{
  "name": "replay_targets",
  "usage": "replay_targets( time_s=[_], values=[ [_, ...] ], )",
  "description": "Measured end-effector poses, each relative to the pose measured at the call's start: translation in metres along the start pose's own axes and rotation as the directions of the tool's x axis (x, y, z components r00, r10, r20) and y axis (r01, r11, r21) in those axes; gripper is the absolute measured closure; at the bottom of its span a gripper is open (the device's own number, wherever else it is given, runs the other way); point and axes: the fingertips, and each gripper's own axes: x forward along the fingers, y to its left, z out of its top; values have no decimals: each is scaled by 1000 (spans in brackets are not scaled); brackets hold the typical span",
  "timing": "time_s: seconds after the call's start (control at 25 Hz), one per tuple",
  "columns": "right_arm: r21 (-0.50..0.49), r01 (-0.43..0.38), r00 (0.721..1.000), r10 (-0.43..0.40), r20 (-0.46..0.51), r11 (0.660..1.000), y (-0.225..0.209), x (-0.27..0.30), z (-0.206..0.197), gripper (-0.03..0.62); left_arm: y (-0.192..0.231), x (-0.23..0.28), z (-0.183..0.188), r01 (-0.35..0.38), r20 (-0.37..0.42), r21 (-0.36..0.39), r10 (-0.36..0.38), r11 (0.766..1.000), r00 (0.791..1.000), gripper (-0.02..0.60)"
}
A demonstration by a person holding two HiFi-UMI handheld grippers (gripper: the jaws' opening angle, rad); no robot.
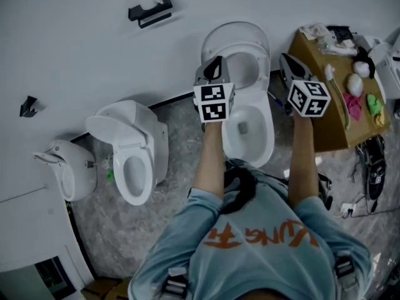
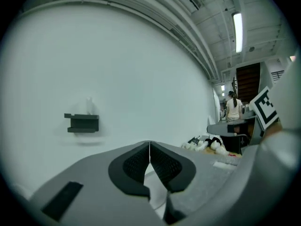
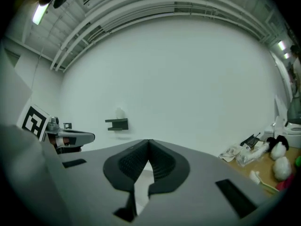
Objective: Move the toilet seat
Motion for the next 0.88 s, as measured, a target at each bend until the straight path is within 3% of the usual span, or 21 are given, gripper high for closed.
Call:
replay_targets(
  time_s=[0.2, 0.48, 0.64, 0.88],
  values=[
    [-22, -44, 998, 43, -38, 999, 17, -24, -20, 597, -24, -43, 25, -2, 130, -41, 8, 999, 991, 580],
    [-106, -62, 998, 59, -32, 992, 33, -45, -24, 597, -53, -64, 2, -8, 105, -8, 8, 1000, 994, 580],
    [-112, -49, 999, 47, -16, 993, 25, -61, -22, 597, -58, -70, -6, -47, 101, -19, 49, 999, 994, 580],
    [-118, -46, 999, 48, 13, 992, 23, -75, -12, 597, -67, -75, -9, -38, 101, -29, 41, 999, 994, 580]
  ],
)
